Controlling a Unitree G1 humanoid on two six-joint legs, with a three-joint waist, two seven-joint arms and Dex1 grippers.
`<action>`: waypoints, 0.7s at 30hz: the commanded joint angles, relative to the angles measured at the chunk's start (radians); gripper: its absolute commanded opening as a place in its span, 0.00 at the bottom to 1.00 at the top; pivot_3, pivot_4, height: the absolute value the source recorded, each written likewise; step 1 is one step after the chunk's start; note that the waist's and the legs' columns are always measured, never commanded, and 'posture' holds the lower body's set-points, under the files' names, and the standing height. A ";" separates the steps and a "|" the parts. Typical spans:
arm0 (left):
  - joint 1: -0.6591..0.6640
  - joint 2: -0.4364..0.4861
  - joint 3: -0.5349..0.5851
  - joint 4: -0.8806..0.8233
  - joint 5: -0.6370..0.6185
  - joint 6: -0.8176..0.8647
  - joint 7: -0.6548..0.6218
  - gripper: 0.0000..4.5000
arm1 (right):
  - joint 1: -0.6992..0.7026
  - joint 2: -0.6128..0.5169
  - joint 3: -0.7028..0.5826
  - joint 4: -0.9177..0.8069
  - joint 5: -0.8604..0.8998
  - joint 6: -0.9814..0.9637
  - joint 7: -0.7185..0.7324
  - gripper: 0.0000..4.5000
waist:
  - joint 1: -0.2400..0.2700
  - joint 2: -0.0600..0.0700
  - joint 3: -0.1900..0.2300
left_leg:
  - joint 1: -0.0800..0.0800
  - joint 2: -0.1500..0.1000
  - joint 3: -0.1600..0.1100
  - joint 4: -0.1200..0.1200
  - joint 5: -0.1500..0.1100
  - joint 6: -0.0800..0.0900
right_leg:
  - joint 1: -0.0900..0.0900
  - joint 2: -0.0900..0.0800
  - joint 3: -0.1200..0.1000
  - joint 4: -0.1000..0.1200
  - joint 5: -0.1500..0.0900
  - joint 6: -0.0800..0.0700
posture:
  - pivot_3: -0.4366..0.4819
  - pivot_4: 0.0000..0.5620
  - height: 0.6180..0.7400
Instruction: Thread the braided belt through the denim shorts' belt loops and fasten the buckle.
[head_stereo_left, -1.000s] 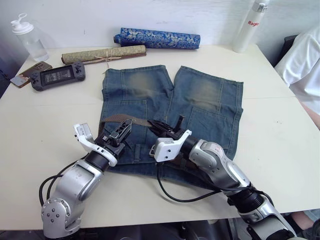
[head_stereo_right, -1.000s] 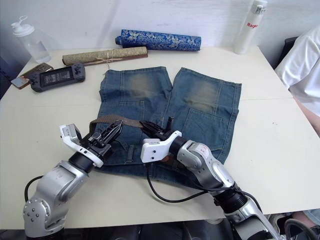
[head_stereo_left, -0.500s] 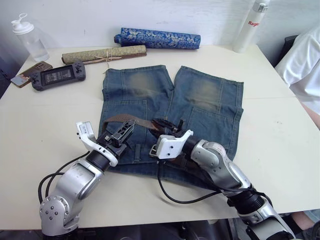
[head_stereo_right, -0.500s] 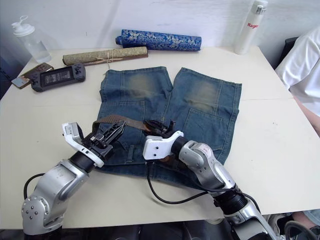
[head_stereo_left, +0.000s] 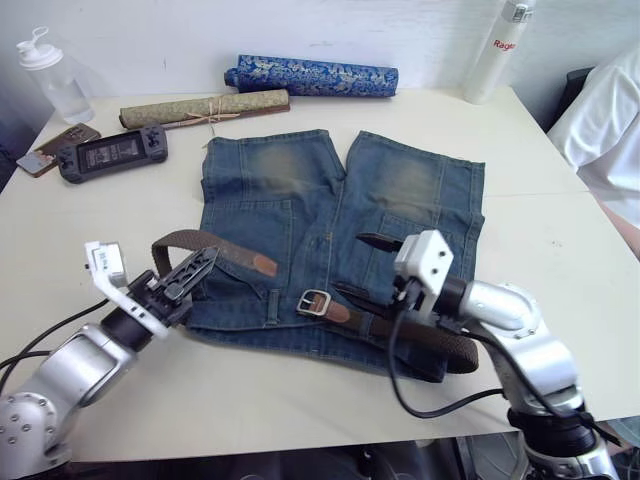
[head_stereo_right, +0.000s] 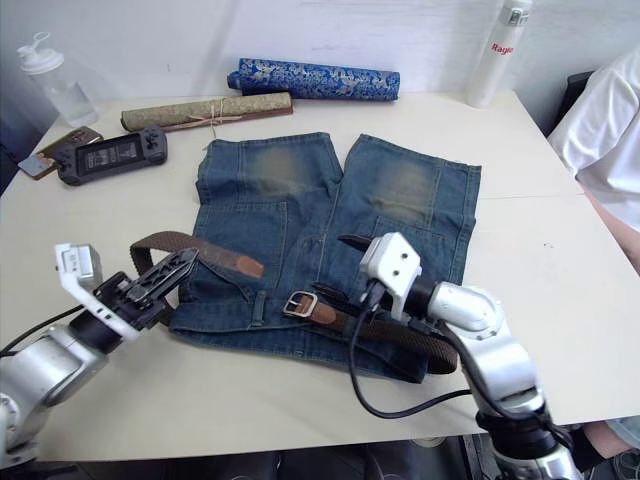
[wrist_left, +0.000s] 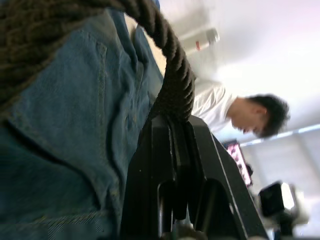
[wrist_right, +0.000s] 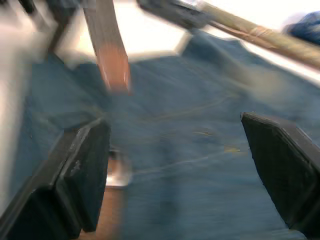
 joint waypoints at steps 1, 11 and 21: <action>0.049 0.059 0.025 0.032 -0.010 0.059 -0.104 0.00 | -0.039 -0.052 -0.076 -0.097 0.300 0.244 0.007 0.98 | 0.001 0.000 0.000 | 0.000 0.000 0.000 0.000 0.000 0.000 | 0.000 0.000 0.000 0.000 0.000 0.000 | 0.48 0.27 0.22; 0.116 0.029 -0.031 0.078 0.171 0.068 -0.197 0.00 | -0.062 -0.106 -0.100 -0.126 0.468 0.379 -0.122 0.98 | 0.005 0.000 0.000 | 0.005 0.000 0.001 -0.007 0.000 0.000 | 0.005 0.000 -0.001 -0.007 0.000 -0.001 | 0.48 0.27 0.22; 0.114 0.018 -0.003 0.102 0.225 0.066 -0.216 0.00 | -0.057 -0.118 -0.099 -0.125 0.518 0.369 -0.157 0.98 | 0.003 0.000 0.000 | 0.008 0.000 0.001 -0.010 0.000 0.000 | 0.006 0.000 -0.001 -0.008 0.000 -0.001 | 0.48 0.27 0.22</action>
